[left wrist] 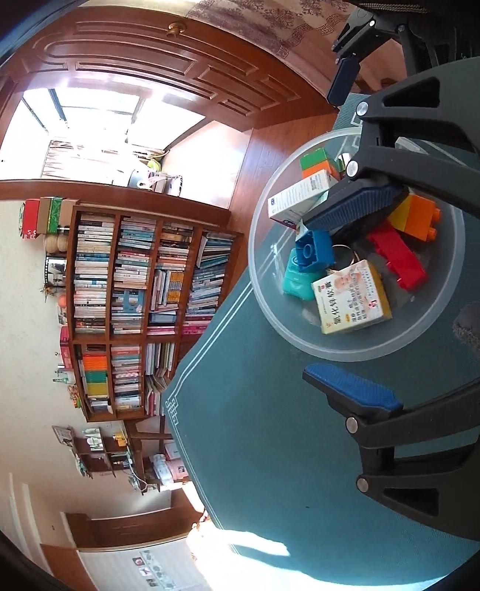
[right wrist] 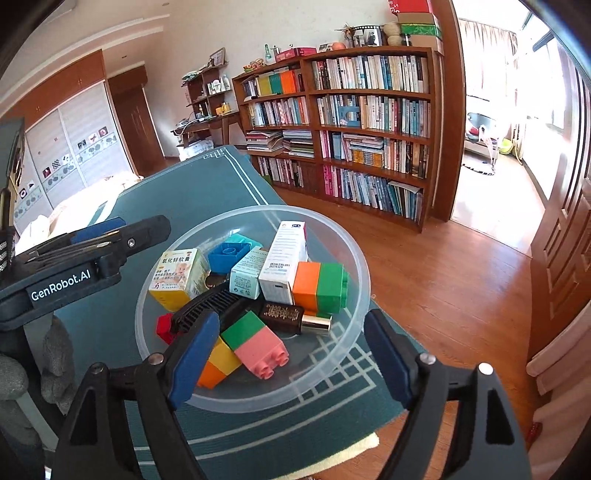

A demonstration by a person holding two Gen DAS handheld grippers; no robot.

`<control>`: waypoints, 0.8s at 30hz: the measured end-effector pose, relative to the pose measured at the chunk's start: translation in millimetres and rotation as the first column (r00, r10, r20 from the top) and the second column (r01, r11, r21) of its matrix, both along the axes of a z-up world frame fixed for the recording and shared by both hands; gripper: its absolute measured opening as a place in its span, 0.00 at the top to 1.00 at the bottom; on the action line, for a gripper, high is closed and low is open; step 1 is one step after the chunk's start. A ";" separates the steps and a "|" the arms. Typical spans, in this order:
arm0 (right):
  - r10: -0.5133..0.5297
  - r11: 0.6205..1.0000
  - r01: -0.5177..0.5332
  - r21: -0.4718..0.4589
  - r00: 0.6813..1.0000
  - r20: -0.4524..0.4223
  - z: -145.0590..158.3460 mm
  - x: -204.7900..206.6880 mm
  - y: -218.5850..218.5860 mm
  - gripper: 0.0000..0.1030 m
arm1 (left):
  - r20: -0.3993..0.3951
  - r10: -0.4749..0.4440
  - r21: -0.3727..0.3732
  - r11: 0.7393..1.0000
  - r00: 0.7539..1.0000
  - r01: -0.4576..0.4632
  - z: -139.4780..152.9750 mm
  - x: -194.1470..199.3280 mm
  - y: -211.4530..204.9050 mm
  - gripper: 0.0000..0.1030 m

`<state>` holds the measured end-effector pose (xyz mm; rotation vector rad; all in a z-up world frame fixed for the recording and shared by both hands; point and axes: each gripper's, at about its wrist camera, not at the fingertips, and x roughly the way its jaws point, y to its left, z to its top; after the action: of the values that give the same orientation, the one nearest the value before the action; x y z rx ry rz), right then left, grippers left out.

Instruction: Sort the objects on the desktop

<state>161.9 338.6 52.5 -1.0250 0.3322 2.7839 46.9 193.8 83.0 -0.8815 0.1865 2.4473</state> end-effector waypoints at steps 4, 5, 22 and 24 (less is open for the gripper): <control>-0.011 1.000 0.012 -0.012 1.000 0.028 -2.3 14.4 -4.1 0.15 | 0.069 -0.036 0.035 0.999 0.997 0.034 -7.3 17.5 -7.9 0.25; -0.012 1.000 0.012 -0.007 0.999 0.036 -3.7 16.9 -4.6 0.14 | 0.077 -0.045 0.028 0.999 0.996 0.043 -9.5 23.3 -8.5 0.25; -0.028 0.999 0.031 -0.040 0.996 0.083 -26.6 31.5 -2.7 0.10 | 0.087 -0.039 -0.099 0.994 0.995 0.047 -21.8 61.8 -0.3 0.17; -0.027 0.999 0.031 -0.044 0.996 0.081 -26.7 32.2 -2.4 0.10 | 0.096 -0.035 -0.100 0.994 0.995 0.045 -23.5 59.5 -0.8 0.17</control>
<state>194.1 336.2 25.9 -1.1293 0.3976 2.7120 106.5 193.0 59.5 -1.0250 0.2937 2.3707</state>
